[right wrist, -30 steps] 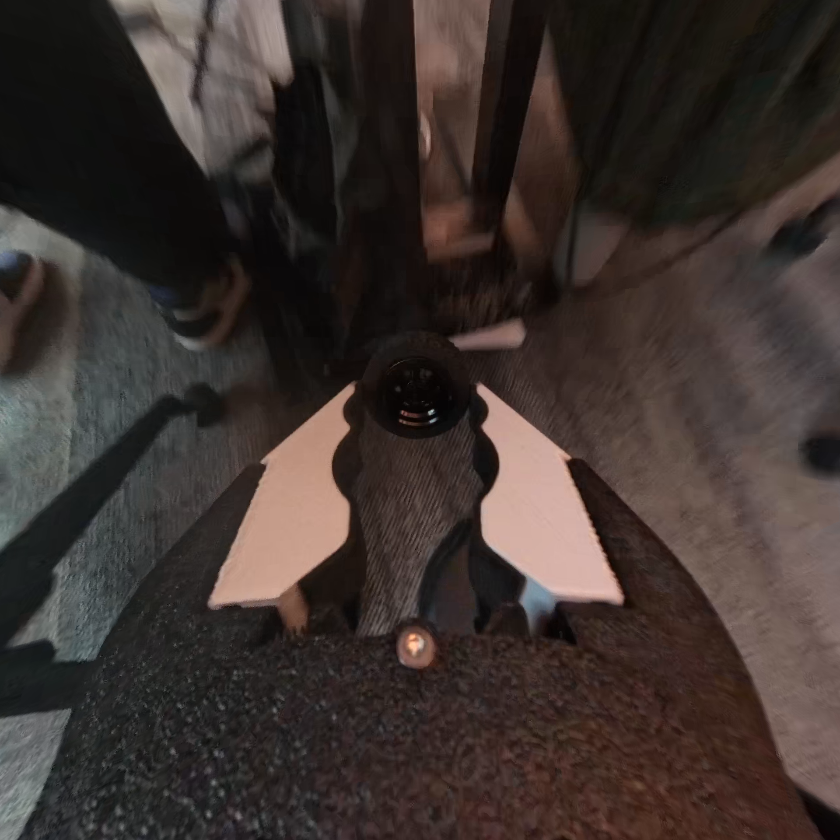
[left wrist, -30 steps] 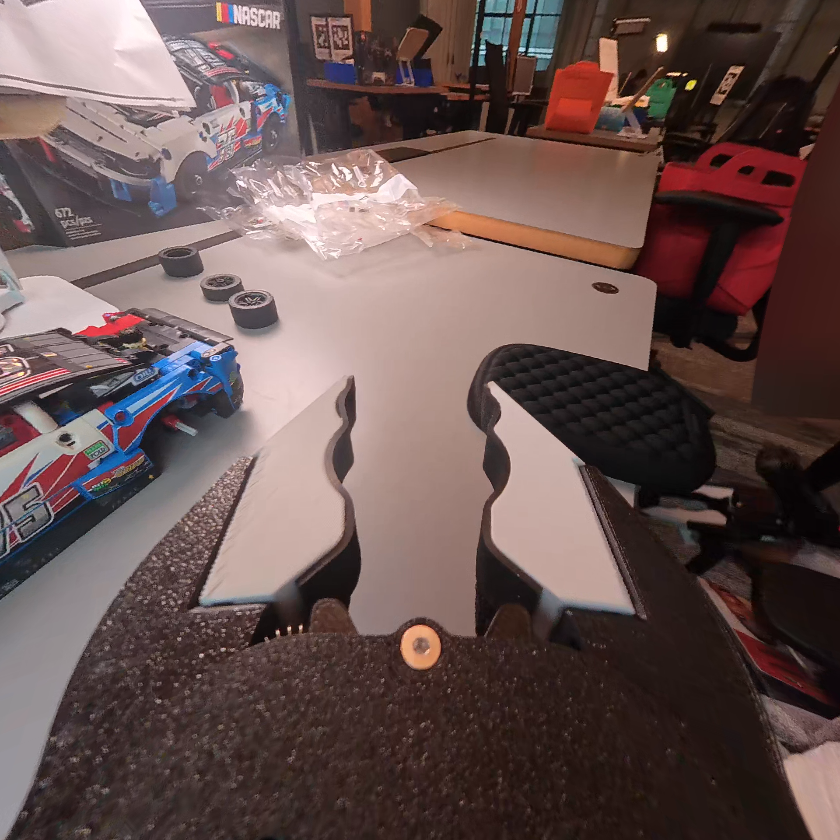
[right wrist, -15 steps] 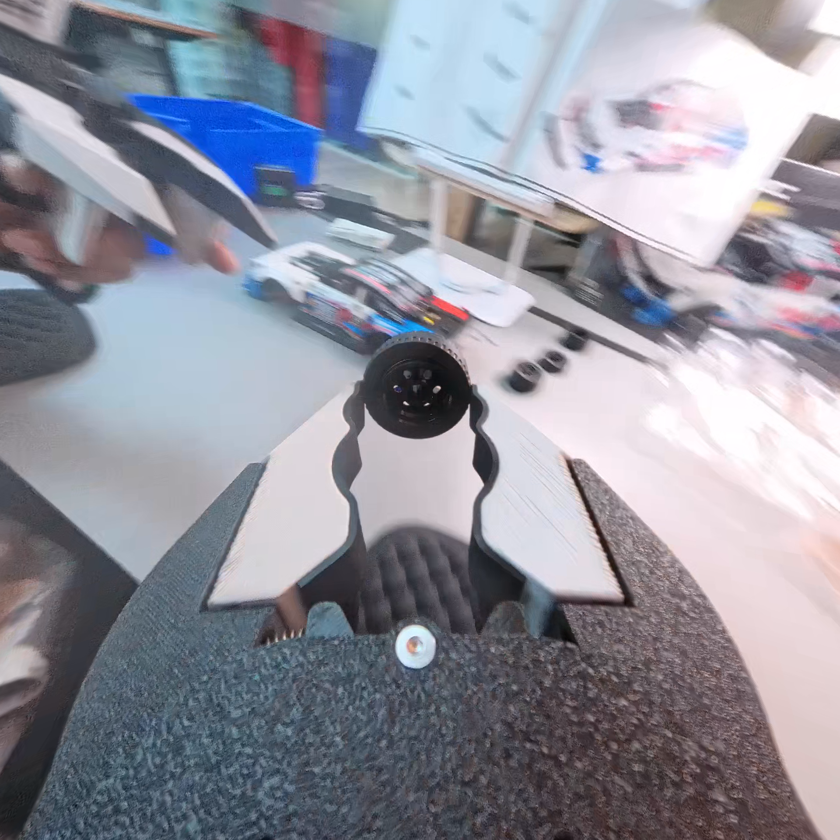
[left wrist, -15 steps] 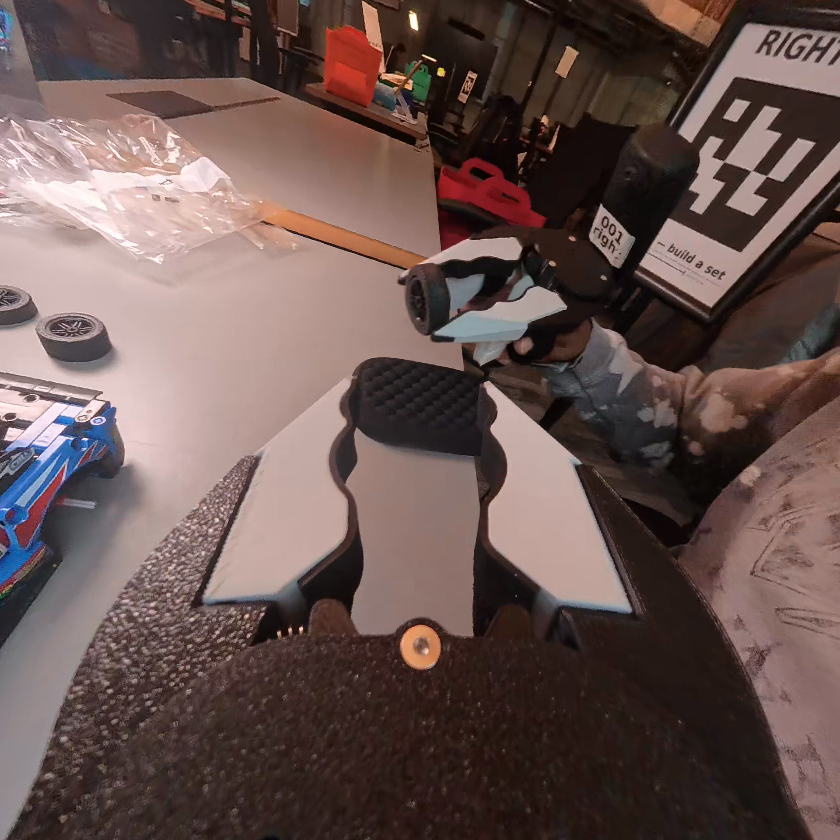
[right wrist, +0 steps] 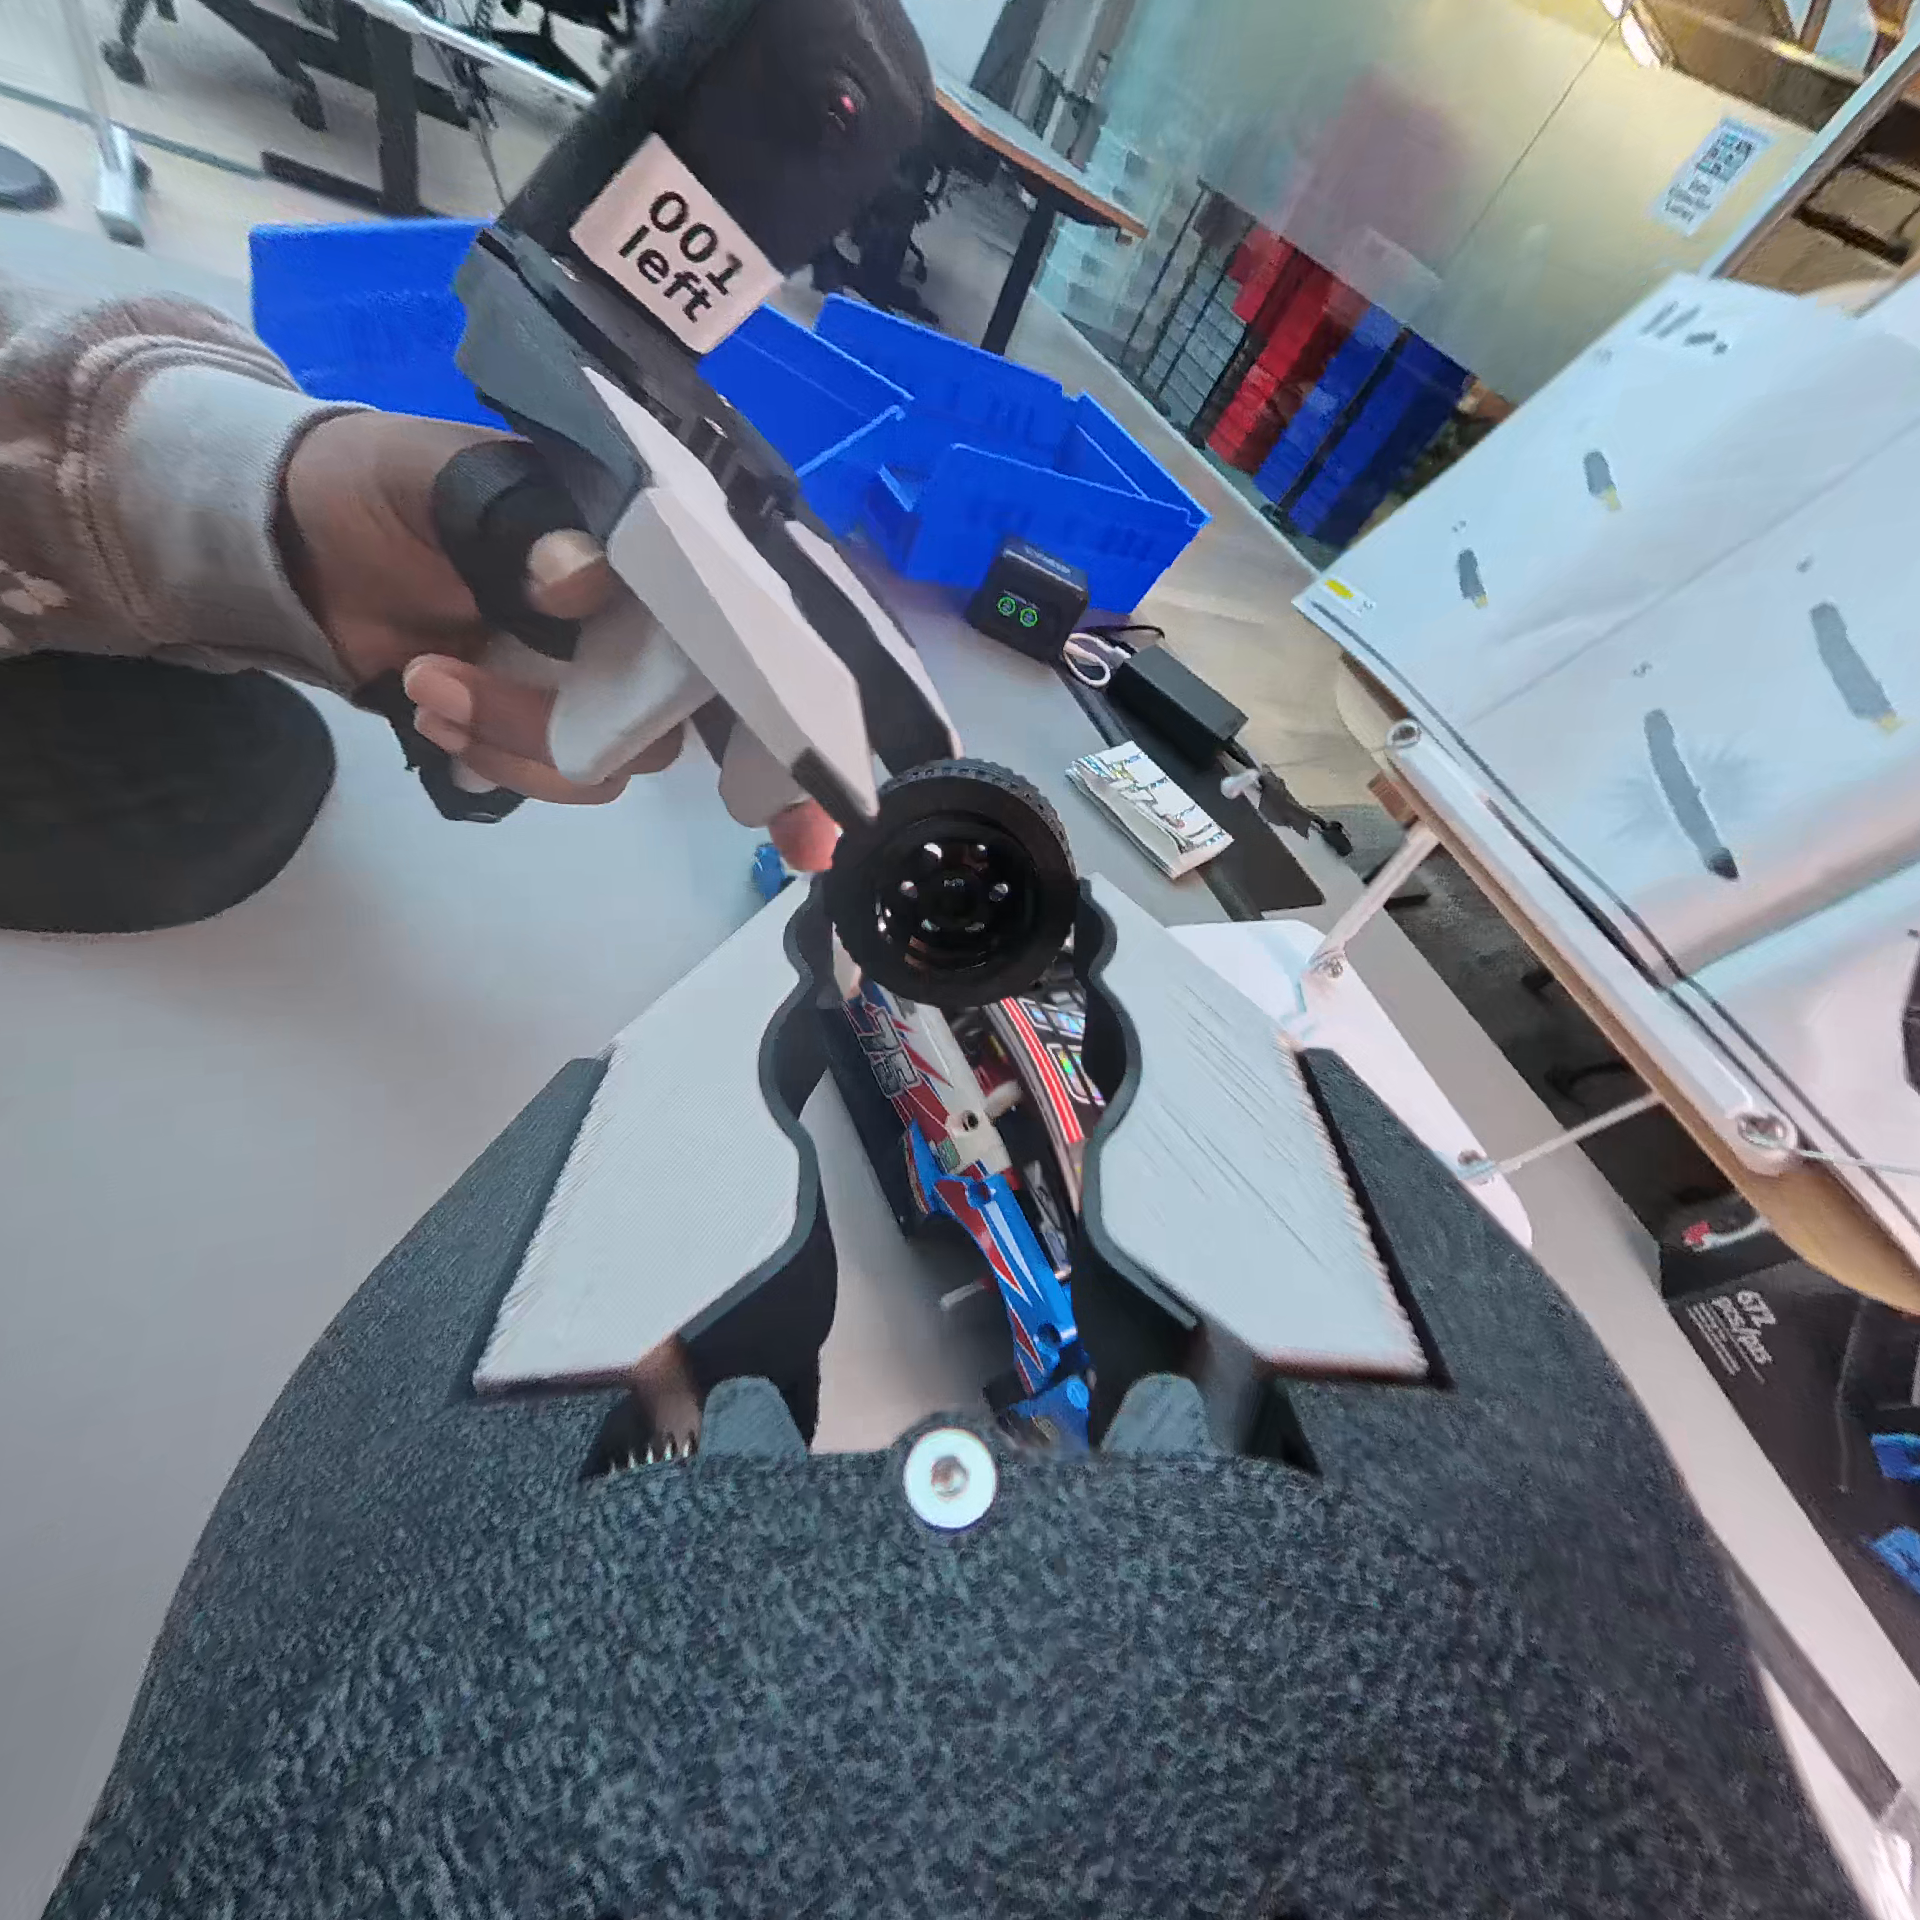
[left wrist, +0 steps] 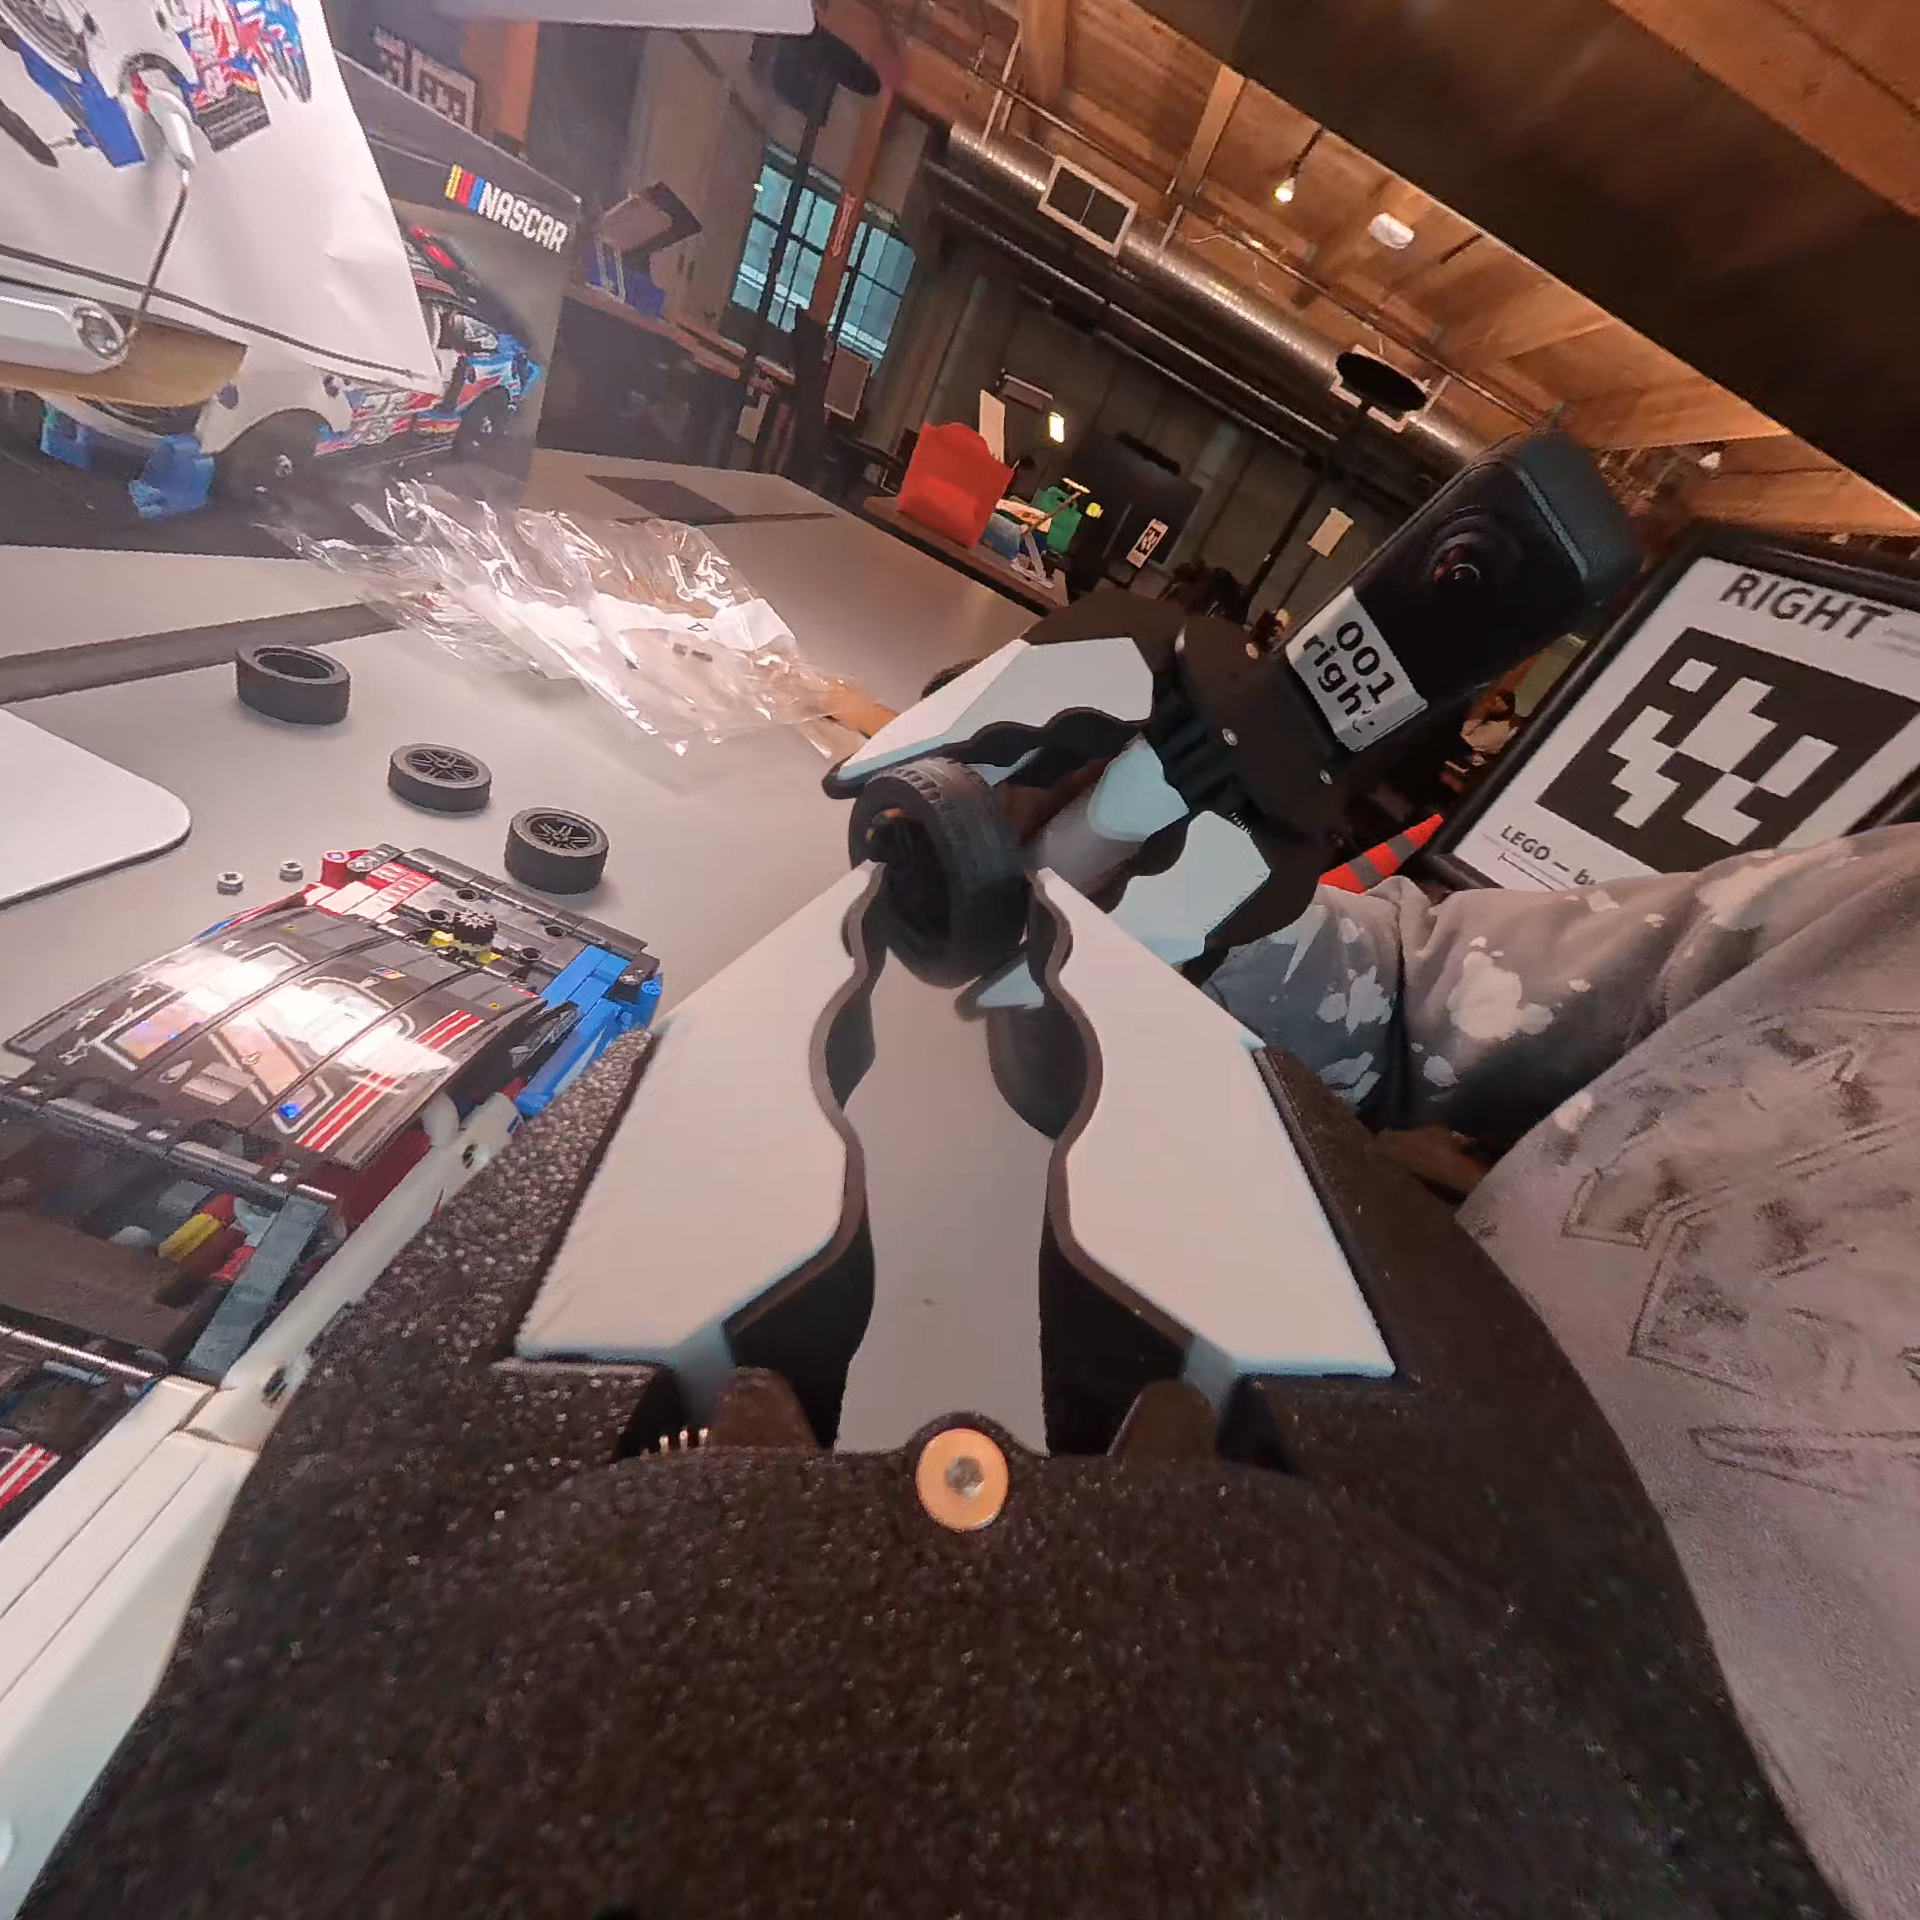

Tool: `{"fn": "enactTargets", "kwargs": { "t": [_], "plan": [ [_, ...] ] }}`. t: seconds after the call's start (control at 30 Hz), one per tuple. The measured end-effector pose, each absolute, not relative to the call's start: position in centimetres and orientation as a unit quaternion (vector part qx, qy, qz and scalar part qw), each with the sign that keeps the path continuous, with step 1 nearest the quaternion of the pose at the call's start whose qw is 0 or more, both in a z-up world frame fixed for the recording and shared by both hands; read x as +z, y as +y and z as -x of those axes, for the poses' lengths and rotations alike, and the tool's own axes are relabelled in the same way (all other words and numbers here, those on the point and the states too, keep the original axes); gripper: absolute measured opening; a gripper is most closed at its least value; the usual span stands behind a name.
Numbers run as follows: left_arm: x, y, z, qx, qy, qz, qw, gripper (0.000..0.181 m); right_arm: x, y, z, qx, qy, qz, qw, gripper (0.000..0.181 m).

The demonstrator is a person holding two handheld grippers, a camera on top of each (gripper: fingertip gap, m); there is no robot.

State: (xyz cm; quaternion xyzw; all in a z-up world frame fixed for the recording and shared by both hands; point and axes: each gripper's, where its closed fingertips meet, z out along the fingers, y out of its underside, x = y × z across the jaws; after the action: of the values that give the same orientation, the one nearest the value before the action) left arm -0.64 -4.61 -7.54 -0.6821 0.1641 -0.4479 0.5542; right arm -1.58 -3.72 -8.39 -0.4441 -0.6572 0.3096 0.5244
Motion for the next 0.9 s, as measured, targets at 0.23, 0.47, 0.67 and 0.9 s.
{"fn": "enactTargets", "kwargs": {
  "t": [0.23, 0.47, 0.67, 0.9],
  "plan": [
    [-8.7, -6.3, 1.4, -0.468, 0.161, 0.673, 0.549, 0.012, -9.2, -5.5, 2.5, 0.309, -0.666, 0.41, 0.541, 0.045],
    [-11.0, -4.7, 2.6, -0.448, 0.097, 0.699, 0.55, 0.011, -10.4, -4.8, 1.0, 0.331, -0.643, 0.424, 0.545, 0.039],
    [-12.2, -3.6, 2.5, -0.414, 0.099, 0.717, 0.552, 0.011, -12.6, -3.9, 2.2, 0.327, -0.651, 0.438, 0.526, 0.017],
    [-14.0, -3.3, 2.8, -0.436, 0.056, 0.73, 0.524, 0.011, -14.2, -3.3, 2.8, 0.324, -0.66, 0.447, 0.509, 0.013]
  ]
}}
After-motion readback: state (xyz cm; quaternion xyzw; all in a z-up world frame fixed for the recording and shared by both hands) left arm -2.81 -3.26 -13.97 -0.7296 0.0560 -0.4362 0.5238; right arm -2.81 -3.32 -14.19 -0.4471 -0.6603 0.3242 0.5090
